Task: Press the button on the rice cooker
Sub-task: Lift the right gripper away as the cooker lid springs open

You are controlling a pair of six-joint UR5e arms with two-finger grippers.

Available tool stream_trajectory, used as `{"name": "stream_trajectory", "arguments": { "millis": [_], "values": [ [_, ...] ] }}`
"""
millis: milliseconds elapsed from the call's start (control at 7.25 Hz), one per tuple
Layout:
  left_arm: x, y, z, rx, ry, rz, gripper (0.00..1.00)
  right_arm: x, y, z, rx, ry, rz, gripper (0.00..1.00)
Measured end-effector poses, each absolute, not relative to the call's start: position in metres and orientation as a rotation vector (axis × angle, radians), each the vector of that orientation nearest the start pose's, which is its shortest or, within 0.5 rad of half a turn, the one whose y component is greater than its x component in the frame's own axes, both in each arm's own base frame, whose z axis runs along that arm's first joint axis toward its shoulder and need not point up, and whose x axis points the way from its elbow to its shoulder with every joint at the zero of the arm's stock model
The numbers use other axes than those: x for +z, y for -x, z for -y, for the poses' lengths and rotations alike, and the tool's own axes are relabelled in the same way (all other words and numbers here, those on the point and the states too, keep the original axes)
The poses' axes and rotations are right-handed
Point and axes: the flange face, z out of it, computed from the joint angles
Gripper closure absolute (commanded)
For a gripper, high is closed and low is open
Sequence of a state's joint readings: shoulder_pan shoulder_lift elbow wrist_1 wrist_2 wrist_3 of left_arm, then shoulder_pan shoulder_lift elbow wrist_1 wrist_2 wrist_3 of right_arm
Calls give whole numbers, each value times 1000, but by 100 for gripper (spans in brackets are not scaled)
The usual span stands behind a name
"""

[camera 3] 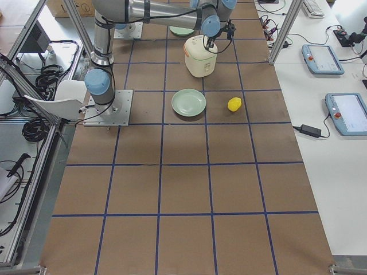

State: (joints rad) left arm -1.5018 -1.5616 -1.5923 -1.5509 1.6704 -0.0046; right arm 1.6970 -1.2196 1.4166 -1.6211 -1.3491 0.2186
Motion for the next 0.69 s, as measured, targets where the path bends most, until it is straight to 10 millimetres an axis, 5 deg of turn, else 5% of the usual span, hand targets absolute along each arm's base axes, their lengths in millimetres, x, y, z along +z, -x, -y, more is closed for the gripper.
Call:
{"name": "stream_trajectory", "arguments": {
  "millis": [138, 414, 552, 690],
  "values": [
    [484, 89, 496, -7, 113, -3040, 0, 389, -236, 583, 254, -177, -2936, 74],
    [484, 89, 496, -7, 113, -3041, 0, 441, -242, 560, 185, -210, -2960, 16],
    [484, 90, 496, -7, 113, -3041, 0, 474, -236, 557, 106, -195, -3009, 0],
    [484, 90, 496, -7, 113, -3041, 0, 497, -228, 558, 37, -149, -3053, 0]
  ]
}}
